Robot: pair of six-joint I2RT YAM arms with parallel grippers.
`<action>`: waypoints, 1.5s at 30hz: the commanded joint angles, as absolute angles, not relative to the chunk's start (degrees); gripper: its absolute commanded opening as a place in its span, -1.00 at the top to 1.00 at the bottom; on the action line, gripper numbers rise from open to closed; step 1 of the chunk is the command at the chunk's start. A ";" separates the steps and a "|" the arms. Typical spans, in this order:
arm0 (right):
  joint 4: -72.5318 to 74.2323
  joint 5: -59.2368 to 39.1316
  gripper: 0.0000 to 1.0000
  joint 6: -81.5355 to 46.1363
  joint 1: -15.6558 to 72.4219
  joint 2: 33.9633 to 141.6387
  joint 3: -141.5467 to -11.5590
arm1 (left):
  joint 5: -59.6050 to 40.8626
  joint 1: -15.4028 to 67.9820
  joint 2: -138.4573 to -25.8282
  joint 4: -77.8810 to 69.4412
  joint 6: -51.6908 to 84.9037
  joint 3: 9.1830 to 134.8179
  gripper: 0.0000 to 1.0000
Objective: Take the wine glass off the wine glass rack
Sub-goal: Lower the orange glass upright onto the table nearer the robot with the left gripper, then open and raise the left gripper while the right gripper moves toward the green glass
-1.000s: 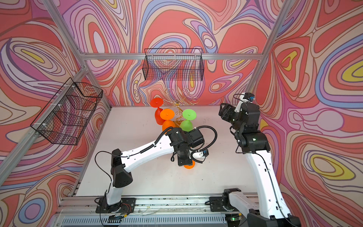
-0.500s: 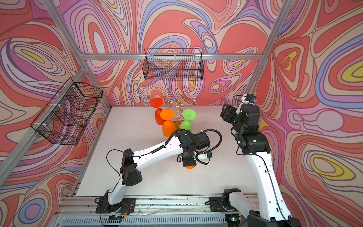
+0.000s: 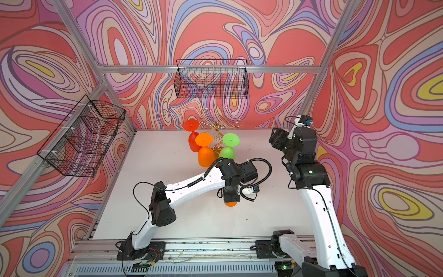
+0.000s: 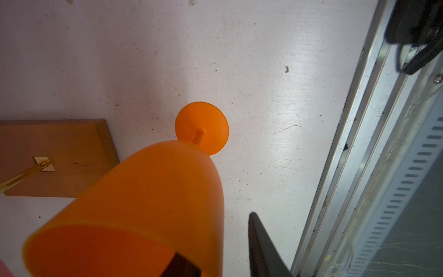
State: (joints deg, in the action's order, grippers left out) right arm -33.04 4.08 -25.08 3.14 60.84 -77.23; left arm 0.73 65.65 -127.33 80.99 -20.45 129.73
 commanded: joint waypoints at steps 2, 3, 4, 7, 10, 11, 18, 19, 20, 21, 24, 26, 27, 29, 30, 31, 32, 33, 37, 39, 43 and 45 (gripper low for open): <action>-33.27 4.48 -0.49 -24.63 3.25 60.29 -76.61 | 1.13 65.91 -127.29 82.90 -21.54 131.55 -0.07; -33.14 4.55 -0.49 -24.61 3.25 60.34 -76.56 | 1.19 65.91 -127.14 82.88 -21.47 131.77 -0.16; -33.13 4.52 -0.49 -24.63 3.21 60.34 -76.58 | 1.23 65.91 -126.89 82.79 -21.39 132.01 -0.25; -33.05 4.61 -0.49 -24.65 3.20 60.49 -76.55 | 1.13 65.91 -125.77 82.62 -21.20 132.67 -0.47; -32.97 4.52 -0.49 -24.60 3.25 60.56 -76.64 | 0.95 65.85 -123.86 82.12 -21.08 133.00 -0.66; -32.94 4.46 -0.49 -24.72 3.21 60.60 -76.62 | 1.24 65.92 -123.24 81.93 -21.08 132.99 -0.71; -32.53 4.16 -0.49 -25.00 3.23 60.50 -76.49 | 3.71 65.91 -118.87 81.72 -20.46 134.15 -0.81; -32.48 4.14 -0.49 -25.01 3.18 60.55 -76.55 | 2.99 65.87 -117.84 81.63 -20.41 134.38 -0.81; -32.36 4.04 -0.49 -25.00 3.22 60.60 -76.56 | 2.65 65.92 -116.81 81.65 -20.36 134.70 -0.82; -32.35 3.91 -0.49 -25.04 3.19 60.62 -76.64 | 2.64 65.91 -115.86 81.65 -20.20 134.86 -0.82; -32.19 3.52 -0.49 -25.19 3.25 60.64 -76.69 | 1.67 65.92 -111.94 81.35 -19.69 135.18 -0.82; -32.09 3.30 -0.49 -25.31 3.24 60.76 -76.65 | 0.29 65.87 -108.77 80.89 -19.27 135.20 -0.82; -32.02 3.15 -0.49 -25.39 3.23 60.73 -76.64 | 0.03 65.93 -107.23 80.58 -18.94 135.12 -0.82; -31.91 2.71 -0.49 -25.63 3.23 60.69 -76.57 | 0.26 65.92 -103.25 79.33 -18.35 134.18 -0.82; -31.88 2.48 -0.49 -25.71 3.25 60.66 -76.52 | 0.90 65.85 -101.09 78.20 -18.01 133.13 -0.82; -31.75 2.13 -0.49 -25.90 3.22 60.67 -76.44 | 1.98 65.91 -98.36 76.19 -17.70 131.16 -0.82; -31.81 1.84 -0.49 -25.94 3.25 60.64 -76.42 | 3.45 65.89 -95.21 73.59 -17.58 128.69 -0.82; -31.66 1.32 -0.49 -26.04 3.18 60.64 -76.46 | 4.76 65.85 -92.38 71.06 -17.38 126.25 -0.82; -31.36 -2.30 -0.43 -27.36 3.22 60.47 -76.30 | 10.60 65.83 -79.01 58.40 -18.37 112.84 -0.79; -31.31 -5.46 -0.41 -28.40 3.20 60.75 -76.58 | 15.30 65.48 -73.91 53.38 -18.29 107.35 -0.75; -29.53 -13.71 -0.37 -32.13 3.23 61.56 -75.88 | 23.65 62.48 -65.60 42.44 -17.13 96.75 -0.73; -26.38 -18.62 -0.35 -35.37 3.24 62.03 -73.85 | 24.86 60.49 -61.87 35.51 -16.50 90.90 -0.72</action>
